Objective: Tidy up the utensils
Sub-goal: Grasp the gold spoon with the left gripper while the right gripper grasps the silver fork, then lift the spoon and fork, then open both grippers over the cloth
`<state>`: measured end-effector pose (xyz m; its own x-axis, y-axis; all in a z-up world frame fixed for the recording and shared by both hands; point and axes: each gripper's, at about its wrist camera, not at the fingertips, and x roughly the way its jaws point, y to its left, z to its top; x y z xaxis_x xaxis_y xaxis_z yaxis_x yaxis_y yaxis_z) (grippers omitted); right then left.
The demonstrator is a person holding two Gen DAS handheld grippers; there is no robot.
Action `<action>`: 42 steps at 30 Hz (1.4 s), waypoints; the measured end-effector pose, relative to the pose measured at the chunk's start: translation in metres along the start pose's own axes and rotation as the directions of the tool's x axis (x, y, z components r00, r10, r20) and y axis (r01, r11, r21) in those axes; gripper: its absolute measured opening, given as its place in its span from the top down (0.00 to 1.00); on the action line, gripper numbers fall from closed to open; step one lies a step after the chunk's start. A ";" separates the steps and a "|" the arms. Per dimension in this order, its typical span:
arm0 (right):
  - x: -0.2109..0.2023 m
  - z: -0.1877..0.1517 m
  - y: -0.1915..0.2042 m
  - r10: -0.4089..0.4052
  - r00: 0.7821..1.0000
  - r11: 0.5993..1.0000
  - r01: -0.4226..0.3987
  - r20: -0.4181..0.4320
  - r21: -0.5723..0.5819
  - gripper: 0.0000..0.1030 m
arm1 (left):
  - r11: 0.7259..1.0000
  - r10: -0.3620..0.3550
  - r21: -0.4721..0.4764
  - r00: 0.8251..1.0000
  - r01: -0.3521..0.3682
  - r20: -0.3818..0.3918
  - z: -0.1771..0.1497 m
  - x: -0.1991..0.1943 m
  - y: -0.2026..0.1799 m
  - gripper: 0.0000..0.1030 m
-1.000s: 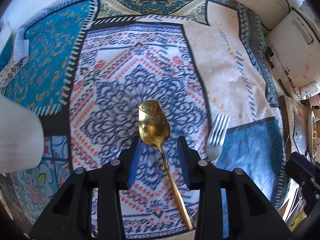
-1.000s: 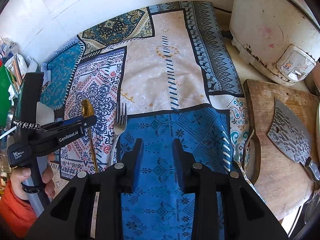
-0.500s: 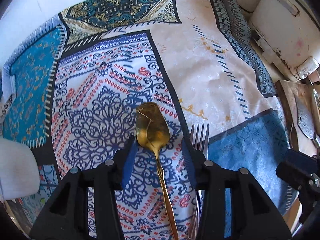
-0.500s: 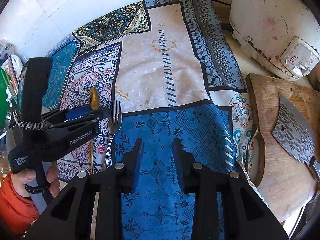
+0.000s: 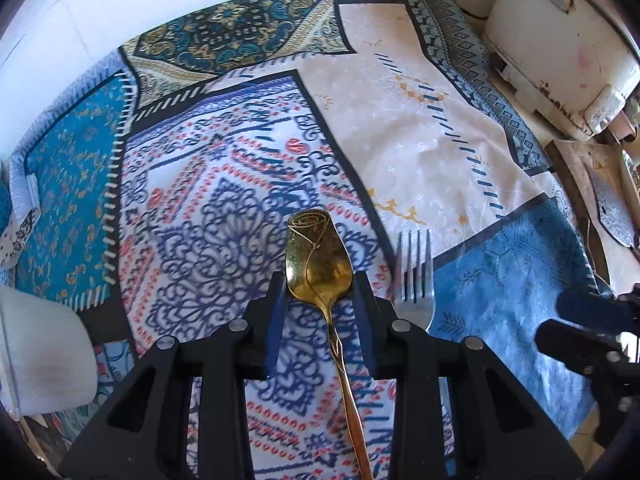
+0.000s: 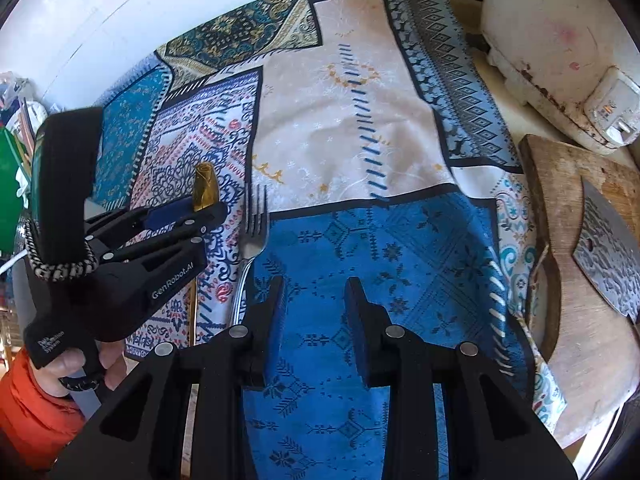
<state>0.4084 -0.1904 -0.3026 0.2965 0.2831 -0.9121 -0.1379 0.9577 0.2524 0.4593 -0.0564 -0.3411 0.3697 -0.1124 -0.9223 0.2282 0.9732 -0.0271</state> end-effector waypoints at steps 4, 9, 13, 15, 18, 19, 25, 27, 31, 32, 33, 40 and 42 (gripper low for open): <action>0.013 0.001 0.011 0.033 0.999 0.999 -0.034 -0.029 -0.009 0.74 | 0.999 -0.031 -0.019 0.999 0.032 0.041 -0.007 -0.022 0.012 0.69; 0.037 0.002 0.023 0.057 0.996 0.998 -0.056 -0.067 0.012 0.74 | 1.000 -0.030 -0.002 0.993 0.030 0.115 -0.018 -0.055 0.020 0.69; 0.049 0.003 0.036 0.057 0.996 0.998 -0.056 -0.070 0.015 0.73 | 1.000 -0.024 0.001 0.985 0.025 0.169 -0.026 -0.079 0.025 0.69; 0.051 0.006 0.044 0.054 0.996 0.999 -0.054 -0.071 0.000 0.73 | 1.000 -0.019 0.009 0.982 0.017 0.188 -0.027 -0.085 0.026 0.69; 0.055 0.013 0.053 0.045 0.998 0.999 -0.046 -0.045 -0.016 0.71 | 1.000 -0.022 0.006 0.978 0.021 0.206 -0.029 -0.094 0.030 0.69; 0.057 0.017 0.056 0.043 0.998 0.999 -0.043 -0.038 -0.020 0.70 | 1.000 -0.022 0.003 0.977 0.022 0.211 -0.030 -0.097 0.032 0.69; 0.070 0.038 0.071 0.095 0.995 0.995 -0.096 -0.017 -0.014 0.69 | 0.999 -0.027 -0.024 0.978 0.033 0.207 -0.036 -0.104 0.047 0.69; 0.072 0.041 0.074 0.088 0.996 0.996 -0.088 -0.005 -0.019 0.70 | 0.999 -0.030 -0.035 0.979 0.038 0.201 -0.039 -0.104 0.050 0.69; 0.076 0.043 0.085 0.028 0.999 0.998 -0.026 0.030 -0.058 0.70 | 0.998 -0.035 -0.044 0.979 0.045 0.199 -0.042 -0.105 0.055 0.69; 0.077 0.042 0.088 0.011 0.999 0.997 -0.008 0.043 -0.075 0.70 | 0.998 -0.036 -0.044 0.979 0.045 0.199 -0.042 -0.105 0.055 0.69; 0.078 0.043 0.091 -0.003 0.999 0.996 0.008 0.054 -0.090 0.70 | 0.998 -0.038 -0.042 0.979 0.047 0.199 -0.043 -0.105 0.055 0.69; 0.081 0.037 0.099 -0.068 0.992 0.989 0.080 0.105 -0.121 0.78 | 0.998 -0.045 -0.033 0.980 0.052 0.193 -0.045 -0.105 0.056 0.69; 0.078 0.036 0.092 -0.058 0.995 0.994 0.066 0.086 -0.090 0.78 | 0.998 -0.047 -0.030 0.980 0.054 0.194 -0.044 -0.107 0.055 0.69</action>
<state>0.4533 -0.0781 -0.3391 0.3842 0.2305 -0.8940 -0.2026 0.9658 0.1620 0.3924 0.0181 -0.2613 0.5266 -0.1951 -0.8274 0.2210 0.9713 -0.0884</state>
